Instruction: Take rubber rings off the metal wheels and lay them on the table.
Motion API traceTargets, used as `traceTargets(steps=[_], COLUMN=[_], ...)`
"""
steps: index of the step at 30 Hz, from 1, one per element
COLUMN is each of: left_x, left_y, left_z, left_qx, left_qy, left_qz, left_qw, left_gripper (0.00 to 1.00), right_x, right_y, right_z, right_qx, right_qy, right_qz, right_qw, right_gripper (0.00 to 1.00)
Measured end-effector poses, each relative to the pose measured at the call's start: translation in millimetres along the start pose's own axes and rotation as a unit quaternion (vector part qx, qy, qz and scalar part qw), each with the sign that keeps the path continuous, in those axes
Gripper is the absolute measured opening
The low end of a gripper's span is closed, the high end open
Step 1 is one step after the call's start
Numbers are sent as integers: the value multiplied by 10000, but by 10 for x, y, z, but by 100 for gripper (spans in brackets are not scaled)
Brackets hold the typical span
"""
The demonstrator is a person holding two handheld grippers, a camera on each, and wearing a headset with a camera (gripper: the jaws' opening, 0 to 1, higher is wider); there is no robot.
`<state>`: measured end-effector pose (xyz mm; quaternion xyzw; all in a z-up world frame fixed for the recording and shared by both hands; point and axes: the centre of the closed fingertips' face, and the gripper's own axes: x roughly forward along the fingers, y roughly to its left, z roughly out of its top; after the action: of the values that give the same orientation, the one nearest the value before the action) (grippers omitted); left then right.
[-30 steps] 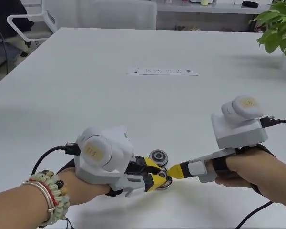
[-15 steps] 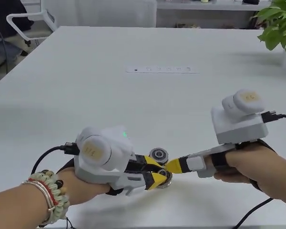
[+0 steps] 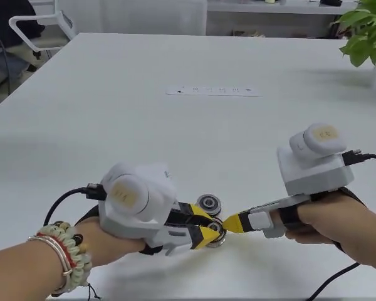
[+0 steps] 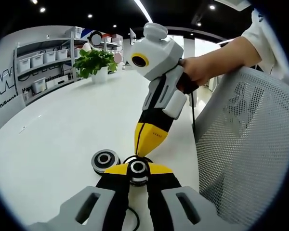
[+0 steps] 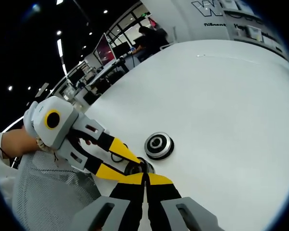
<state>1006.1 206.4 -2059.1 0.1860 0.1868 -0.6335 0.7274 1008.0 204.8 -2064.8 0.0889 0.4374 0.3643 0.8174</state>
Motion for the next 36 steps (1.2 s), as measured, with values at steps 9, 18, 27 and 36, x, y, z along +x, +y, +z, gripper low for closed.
traceTargets(steps=[9,18,27,36], left_x=[-19,-55,-251,-597], left_y=[2,-41,-169,-130], left_z=[40,256,415,558], left_qx=[56,-141,69,93], left_qy=[132,-49,-5,-34], left_qz=[-8,-58,-354,-326], left_qw=[9999,9999,9993,9994], left_gripper=[16,37,56,69], right_x=[-8,-30,-61,-55], right_y=[-5,-21,-16,-21], right_z=[10,31,74,105], right_qx=[-51,-50,-73,-112], right_qy=[-17,-55,-102,-118], right_qz=[2,-10,-21,22], right_qw=[10000,10000,9999,9999], right_gripper=[0,0,0,0])
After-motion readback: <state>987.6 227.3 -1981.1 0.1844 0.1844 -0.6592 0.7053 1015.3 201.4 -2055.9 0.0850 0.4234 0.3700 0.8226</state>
